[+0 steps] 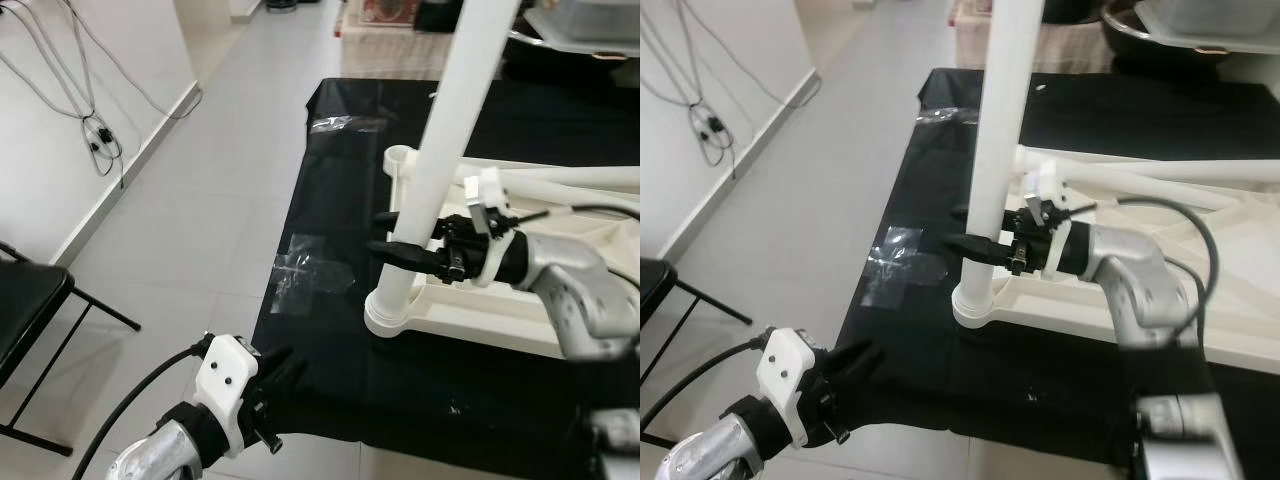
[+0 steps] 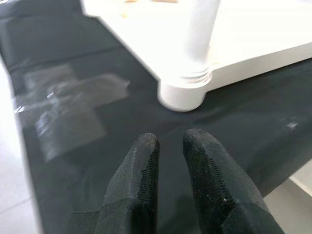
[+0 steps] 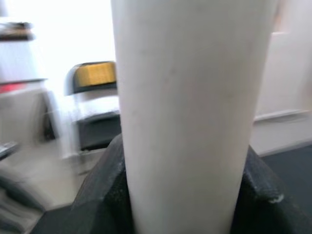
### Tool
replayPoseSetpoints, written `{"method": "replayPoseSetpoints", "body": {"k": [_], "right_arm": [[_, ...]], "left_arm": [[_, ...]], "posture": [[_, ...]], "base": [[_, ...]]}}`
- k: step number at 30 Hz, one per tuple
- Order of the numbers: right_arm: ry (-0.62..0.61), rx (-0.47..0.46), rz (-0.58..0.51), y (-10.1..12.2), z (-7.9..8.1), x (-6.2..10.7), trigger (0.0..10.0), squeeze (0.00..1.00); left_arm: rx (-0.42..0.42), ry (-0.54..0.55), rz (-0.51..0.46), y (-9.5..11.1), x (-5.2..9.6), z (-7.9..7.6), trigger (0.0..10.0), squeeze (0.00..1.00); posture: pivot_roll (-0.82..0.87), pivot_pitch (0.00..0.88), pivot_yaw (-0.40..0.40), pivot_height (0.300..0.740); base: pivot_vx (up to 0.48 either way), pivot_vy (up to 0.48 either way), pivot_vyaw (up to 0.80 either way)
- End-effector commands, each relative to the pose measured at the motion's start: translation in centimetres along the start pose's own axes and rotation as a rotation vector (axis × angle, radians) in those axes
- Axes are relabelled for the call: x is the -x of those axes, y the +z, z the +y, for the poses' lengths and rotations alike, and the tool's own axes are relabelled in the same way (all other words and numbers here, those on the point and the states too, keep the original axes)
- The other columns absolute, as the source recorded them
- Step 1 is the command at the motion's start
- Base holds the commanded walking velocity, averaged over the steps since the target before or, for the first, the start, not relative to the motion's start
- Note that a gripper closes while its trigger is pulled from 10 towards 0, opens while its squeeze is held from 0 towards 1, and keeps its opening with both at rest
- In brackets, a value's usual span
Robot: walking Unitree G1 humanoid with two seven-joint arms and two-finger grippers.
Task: Building children table
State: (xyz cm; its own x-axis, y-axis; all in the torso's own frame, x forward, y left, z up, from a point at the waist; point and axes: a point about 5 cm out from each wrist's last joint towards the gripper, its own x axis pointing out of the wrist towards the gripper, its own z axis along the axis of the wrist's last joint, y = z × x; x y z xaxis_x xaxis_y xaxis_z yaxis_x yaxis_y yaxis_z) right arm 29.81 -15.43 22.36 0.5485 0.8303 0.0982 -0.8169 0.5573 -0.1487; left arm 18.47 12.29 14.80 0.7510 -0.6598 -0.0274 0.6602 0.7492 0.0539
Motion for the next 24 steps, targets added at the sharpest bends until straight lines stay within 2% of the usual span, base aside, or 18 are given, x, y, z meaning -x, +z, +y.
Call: {"method": "replayPoseSetpoints", "body": {"k": [1,2,3,4,5,6,7,10,11,13,14,15,16,17,20,21,23,24], "right_arm": [[-0.642,0.067,0.253,-4.1,-0.5,1.2,0.0,0.0],[-0.642,0.067,0.253,-4.1,-0.5,1.2,0.0,0.0],[-0.838,0.108,0.313,-4.8,0.2,2.3,0.0,0.0],[-0.838,0.08,0.335,-5.2,2.6,2.1,0.0,0.0],[-0.752,0.023,0.321,-5.3,4.8,1.2,0.0,0.0],[-0.752,0.023,0.321,-5.3,4.8,1.2,0.0,0.0],[-0.689,-0.019,0.305,-5.2,6.3,0.6,0.0,0.0],[-0.646,-0.014,0.283,-4.9,6.6,-0.1,0.0,0.0],[-0.639,0.001,0.267,-4.6,6.1,-0.6,0.0,0.0],[-0.639,0.001,0.267,-4.6,6.1,-0.6,0.0,0.0],[-0.643,0.02,0.251,-4.2,5.6,-0.9,4.8,0.0],[-0.643,0.02,0.251,-4.2,5.6,-0.9,4.8,0.0],[-0.624,0.025,0.212,-3.5,5.4,-1.1,10.0,0.01],[-0.599,0.01,0.173,-3.0,5.7,-1.4,10.0,1.0],[-0.599,0.01,0.173,-3.0,5.7,-1.4,10.0,1.0],[-0.583,-0.003,0.139,-2.5,6.1,-1.6,10.0,1.0],[-0.374,-0.037,0.053,-1.0,6.0,-1.6,10.0,1.0],[-0.281,-0.022,0.043,-0.5,5.5,-1.3,10.0,1.0]], "left_arm": [[-0.002,0.006,0.003,0.0,0.4,0.0,10.0,0.0],[-0.002,0.006,0.003,0.0,0.4,0.0,10.0,0.0],[-0.002,0.008,0.004,0.0,0.4,0.1,10.0,0.0],[0.0,0.011,0.004,0.0,0.4,0.2,10.0,0.0],[0.003,0.011,0.004,-0.1,0.3,0.1,10.0,0.0],[0.003,0.011,0.004,-0.1,0.3,0.1,10.0,0.0],[0.005,0.011,0.003,-0.1,0.2,0.1,10.0,0.0],[0.005,0.005,0.003,-0.2,0.0,0.0,10.0,0.0],[0.006,0.0,0.001,-0.2,-0.1,0.0,10.0,0.0],[0.006,0.0,0.001,-0.2,-0.1,0.0,10.0,0.0],[0.012,0.005,0.001,-0.3,-0.2,0.0,10.0,0.0],[0.012,0.005,0.001,-0.3,-0.2,0.0,10.0,0.0],[0.017,0.009,0.005,-0.7,-0.3,-0.2,10.0,0.0],[0.023,0.017,0.006,-0.9,-0.3,-0.3,10.0,0.0],[0.023,0.017,0.006,-0.9,-0.3,-0.3,10.0,0.0],[0.024,0.023,0.007,-1.0,-0.3,-0.3,10.0,0.0],[0.031,0.036,0.0,-1.0,-0.4,-0.2,10.0,0.0],[0.032,0.043,-0.003,-1.0,-0.4,-0.1,10.0,0.0]], "posture": [[0.06,0.189,-0.02,0.74],[0.06,0.189,-0.02,0.74],[0.06,0.189,-0.02,0.74],[0.06,0.194,-0.008,0.74],[0.05,0.179,-0.004,0.74],[0.05,0.179,-0.004,0.74],[0.05,0.179,-0.004,0.74],[0.05,0.175,-0.004,0.74],[0.05,0.168,-0.007,0.74],[0.05,0.168,-0.007,0.74],[0.04,0.164,-0.007,0.74],[0.04,0.164,-0.007,0.74],[0.03,0.165,-0.004,0.74],[0.03,0.165,-0.003,0.74],[0.03,0.165,-0.003,0.74],[0.02,0.166,-0.001,0.74],[0.02,0.166,-0.001,0.74],[0.02,0.168,-0.001,0.74]], "base": [[0.0,0.0,0.0],[0.0,0.0,0.0],[0.0,0.0,0.0],[0.0,0.0,0.0],[0.0,0.0,0.0],[0.0,0.0,0.0],[0.0,0.0,0.0],[0.0,0.0,0.0],[0.0,0.0,0.0],[0.0,0.0,0.0],[0.0,0.0,0.0],[0.0,0.0,0.0],[0.0,0.0,0.0],[0.0,0.0,0.0],[0.0,0.0,0.0],[0.0,0.0,0.0],[0.0,0.0,0.0],[0.0,0.0,0.0]]}}
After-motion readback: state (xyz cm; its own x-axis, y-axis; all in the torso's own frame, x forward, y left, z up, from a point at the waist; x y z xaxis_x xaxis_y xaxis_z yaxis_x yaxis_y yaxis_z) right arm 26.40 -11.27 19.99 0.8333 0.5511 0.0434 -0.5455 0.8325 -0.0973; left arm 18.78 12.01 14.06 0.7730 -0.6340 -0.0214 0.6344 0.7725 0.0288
